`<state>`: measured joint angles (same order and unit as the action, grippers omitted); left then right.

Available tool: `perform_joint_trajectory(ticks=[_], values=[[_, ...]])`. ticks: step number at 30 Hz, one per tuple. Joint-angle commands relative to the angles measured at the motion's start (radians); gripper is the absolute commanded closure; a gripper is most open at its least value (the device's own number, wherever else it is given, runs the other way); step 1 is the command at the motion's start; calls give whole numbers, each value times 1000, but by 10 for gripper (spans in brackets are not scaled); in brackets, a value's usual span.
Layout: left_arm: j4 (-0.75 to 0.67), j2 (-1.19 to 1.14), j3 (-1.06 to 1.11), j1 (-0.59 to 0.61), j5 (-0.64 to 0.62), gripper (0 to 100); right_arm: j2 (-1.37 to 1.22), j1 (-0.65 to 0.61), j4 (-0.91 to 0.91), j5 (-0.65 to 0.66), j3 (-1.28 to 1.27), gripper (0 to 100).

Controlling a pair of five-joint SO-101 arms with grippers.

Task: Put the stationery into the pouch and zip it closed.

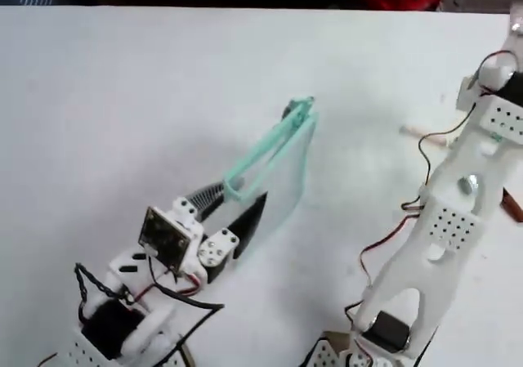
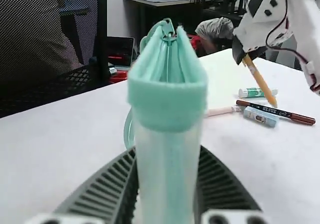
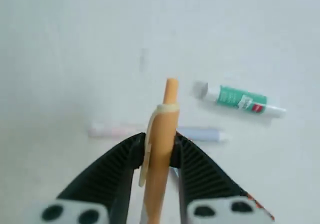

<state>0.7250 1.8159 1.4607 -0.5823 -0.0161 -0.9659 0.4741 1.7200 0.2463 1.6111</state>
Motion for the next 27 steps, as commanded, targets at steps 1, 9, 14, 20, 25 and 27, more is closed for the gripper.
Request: perform_joint_trajectory(ticks=[1,9,14,20,25,27], values=[[-6,-8,5,4,-11,868,200,33,7,0,-15,980],[-6,-8,5,5,-11,868,679,41,2,3,-545,980],[-5,-8,5,5,-11,868,989,-76,-1,20,-853,980],[-3,-8,5,10,-11,869,1297,-249,-35,64,-1091,980],[-3,-8,3,10,-11,870,1549,-340,-170,63,-1341,980],[-3,-8,3,10,-11,871,1658,-381,-257,63,-1485,980]])
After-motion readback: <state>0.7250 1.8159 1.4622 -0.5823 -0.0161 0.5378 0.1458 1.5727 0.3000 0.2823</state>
